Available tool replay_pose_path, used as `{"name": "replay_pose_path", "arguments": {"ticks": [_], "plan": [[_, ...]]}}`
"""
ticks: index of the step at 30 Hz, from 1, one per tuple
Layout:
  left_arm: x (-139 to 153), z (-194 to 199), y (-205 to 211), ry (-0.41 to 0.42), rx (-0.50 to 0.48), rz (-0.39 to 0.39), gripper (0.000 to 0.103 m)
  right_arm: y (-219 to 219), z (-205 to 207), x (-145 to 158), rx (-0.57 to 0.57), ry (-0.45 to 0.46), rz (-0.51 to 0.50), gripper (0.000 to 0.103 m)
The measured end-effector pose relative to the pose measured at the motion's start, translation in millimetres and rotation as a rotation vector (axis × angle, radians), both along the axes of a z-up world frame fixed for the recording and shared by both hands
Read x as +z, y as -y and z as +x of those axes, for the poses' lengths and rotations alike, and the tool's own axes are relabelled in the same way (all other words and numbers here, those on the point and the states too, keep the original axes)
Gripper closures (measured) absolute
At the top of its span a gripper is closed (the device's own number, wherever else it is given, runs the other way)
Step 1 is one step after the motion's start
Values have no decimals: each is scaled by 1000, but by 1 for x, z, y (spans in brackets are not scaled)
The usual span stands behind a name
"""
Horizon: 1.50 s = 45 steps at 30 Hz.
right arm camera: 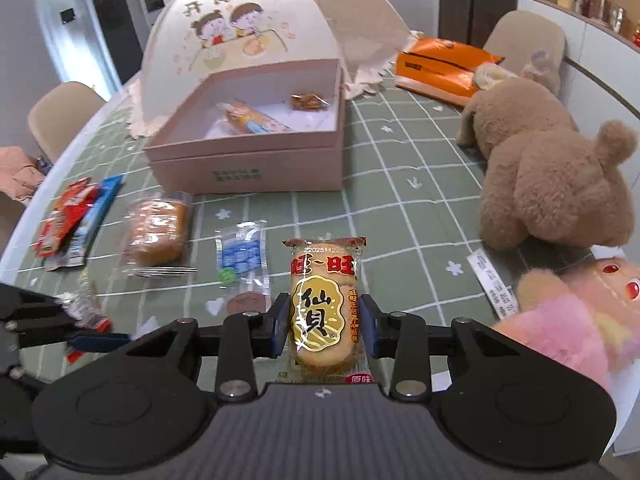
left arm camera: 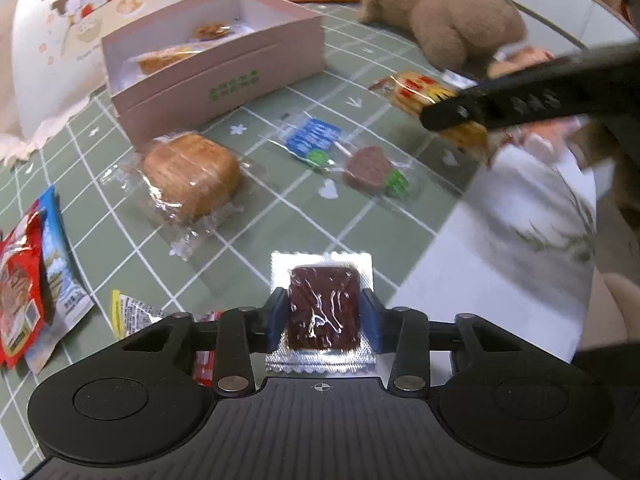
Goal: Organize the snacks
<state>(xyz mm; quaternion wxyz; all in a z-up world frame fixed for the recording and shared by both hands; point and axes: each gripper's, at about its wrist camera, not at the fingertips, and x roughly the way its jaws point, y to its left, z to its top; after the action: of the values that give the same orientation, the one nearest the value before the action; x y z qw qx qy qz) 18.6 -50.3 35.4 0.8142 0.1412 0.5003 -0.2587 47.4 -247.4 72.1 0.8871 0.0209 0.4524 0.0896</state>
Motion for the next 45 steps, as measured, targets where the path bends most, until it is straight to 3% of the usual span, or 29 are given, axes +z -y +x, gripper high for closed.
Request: {"name": "replay_pose_path", "arguments": {"ticks": [5,10,14,18,21,25,28,31,32,34,35,38,42,45], "plan": [[11,-10,-3,78,-2,-21,60,-5,-6,17,13,41,9,67],[72,5,-10,184,17,-148,60,1,-7,40,10,97,12,67],[130,64,-20,345,166,-283,60,2,-3,51,7,125,18,67],[135,150,-40,299,367,-481,61,-6,5,58,28,139,39,67],[133,155,-52,296,411,-531,61,-10,7,64,31,156,27,67],[119,125,-68,273,394,-524,61,-5,15,65,15,138,29,67],[90,98,-85,178,410,-471,61,-9,32,64,18,141,4,67],[59,69,-98,62,420,-398,61,-24,57,74,35,236,-39,67],[52,63,-102,33,415,-376,61,-31,68,79,37,288,-51,64],[44,49,-111,-6,424,-332,61,-46,91,84,48,379,-67,41],[42,44,-116,-18,440,-315,61,-54,102,85,61,388,-80,40],[40,27,-136,-50,506,-267,61,-78,121,78,118,333,-46,40],[35,9,-164,-100,613,-267,61,-95,113,52,219,159,135,23],[28,6,-176,-136,660,-271,61,-112,109,19,249,51,147,23]]}}
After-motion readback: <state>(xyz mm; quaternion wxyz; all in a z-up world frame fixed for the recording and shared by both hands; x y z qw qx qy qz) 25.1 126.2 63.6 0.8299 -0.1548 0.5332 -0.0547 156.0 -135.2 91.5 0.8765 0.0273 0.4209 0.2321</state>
